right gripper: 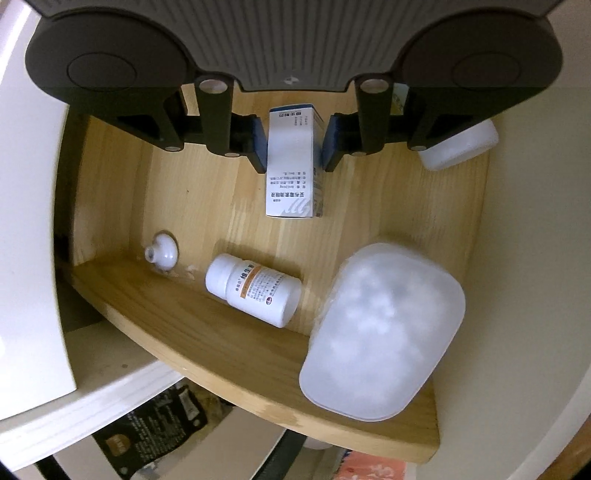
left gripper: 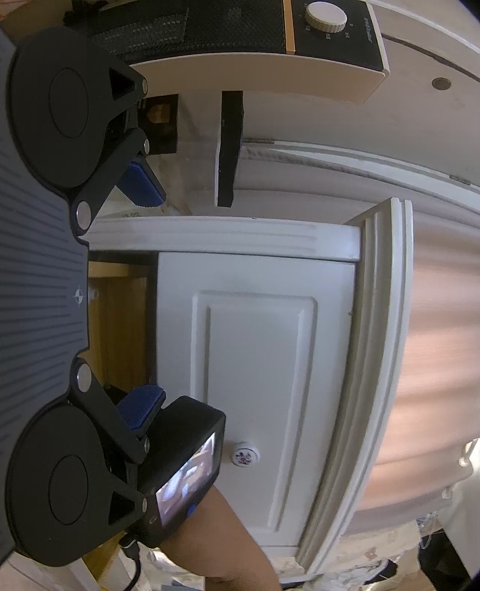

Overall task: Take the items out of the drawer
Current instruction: 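Close the right gripper on the small white medicine box, then lift the white box out of the drawer with the right gripper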

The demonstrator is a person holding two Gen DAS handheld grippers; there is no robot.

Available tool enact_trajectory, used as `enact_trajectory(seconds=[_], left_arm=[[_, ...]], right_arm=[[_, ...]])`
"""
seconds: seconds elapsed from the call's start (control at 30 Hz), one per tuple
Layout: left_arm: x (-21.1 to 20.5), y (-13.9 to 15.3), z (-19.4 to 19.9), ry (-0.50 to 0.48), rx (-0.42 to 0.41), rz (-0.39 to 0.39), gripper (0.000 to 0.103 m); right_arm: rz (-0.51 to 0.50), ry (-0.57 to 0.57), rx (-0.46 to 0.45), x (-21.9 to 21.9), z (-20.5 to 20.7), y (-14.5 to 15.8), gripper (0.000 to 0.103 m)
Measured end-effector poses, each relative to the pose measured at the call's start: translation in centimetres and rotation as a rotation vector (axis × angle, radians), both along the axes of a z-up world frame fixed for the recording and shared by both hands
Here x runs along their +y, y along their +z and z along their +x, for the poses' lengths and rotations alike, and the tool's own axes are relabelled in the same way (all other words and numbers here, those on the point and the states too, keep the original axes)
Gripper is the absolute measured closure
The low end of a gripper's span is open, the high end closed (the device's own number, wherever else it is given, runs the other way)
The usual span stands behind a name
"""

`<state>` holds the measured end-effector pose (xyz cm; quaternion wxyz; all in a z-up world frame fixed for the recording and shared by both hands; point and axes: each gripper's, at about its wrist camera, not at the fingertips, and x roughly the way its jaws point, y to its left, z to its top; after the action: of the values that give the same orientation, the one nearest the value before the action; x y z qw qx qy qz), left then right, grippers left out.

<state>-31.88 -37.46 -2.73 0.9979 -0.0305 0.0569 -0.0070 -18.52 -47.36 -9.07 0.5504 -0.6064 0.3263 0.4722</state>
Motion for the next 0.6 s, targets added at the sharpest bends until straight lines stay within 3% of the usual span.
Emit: enact_trajectory(seconds=[0.17, 0.27, 0.6], left_arm=[[0.0, 0.1, -0.1, 0.015, -0.006, -0.001, 0.000], [-0.1, 0.1, -0.1, 0.019, -0.004, 0.007, 0.000], [-0.1, 0.2, 0.0, 0.021, -0.006, 0.012, 0.000]], right_arm=[[0.033, -0.064, 0.022, -0.4, 0.2, 0.2, 0.074], [0.072, -0.063, -0.016, -1.0, -0.1, 0.8, 0.076], [0.203, -0.191, -0.017, -3.5, -0.2, 4.1, 0.076]])
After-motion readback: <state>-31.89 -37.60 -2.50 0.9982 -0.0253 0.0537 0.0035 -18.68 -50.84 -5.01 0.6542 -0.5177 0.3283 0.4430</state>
